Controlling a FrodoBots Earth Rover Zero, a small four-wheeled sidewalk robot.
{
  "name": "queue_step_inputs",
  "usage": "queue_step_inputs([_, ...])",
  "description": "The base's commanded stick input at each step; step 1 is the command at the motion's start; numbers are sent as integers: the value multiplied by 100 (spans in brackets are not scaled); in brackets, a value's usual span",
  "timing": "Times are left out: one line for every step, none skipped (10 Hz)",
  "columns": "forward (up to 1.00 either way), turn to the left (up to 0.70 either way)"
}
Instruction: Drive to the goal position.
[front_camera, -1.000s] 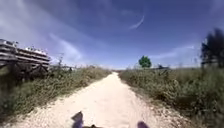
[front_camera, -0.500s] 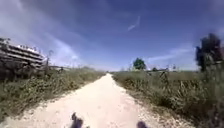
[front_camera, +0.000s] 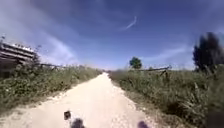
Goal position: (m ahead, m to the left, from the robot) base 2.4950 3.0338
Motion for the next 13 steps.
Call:
queue_step_inputs([70,0])
queue_step_inputs([70,0])
queue_step_inputs([70,0])
queue_step_inputs([70,0])
queue_step_inputs([70,0])
queue_step_inputs([70,0])
queue_step_inputs([70,0])
queue_step_inputs([70,0])
queue_step_inputs([70,0])
queue_step_inputs([70,0])
queue_step_inputs([70,0])
queue_step_inputs([70,0])
queue_step_inputs([70,0])
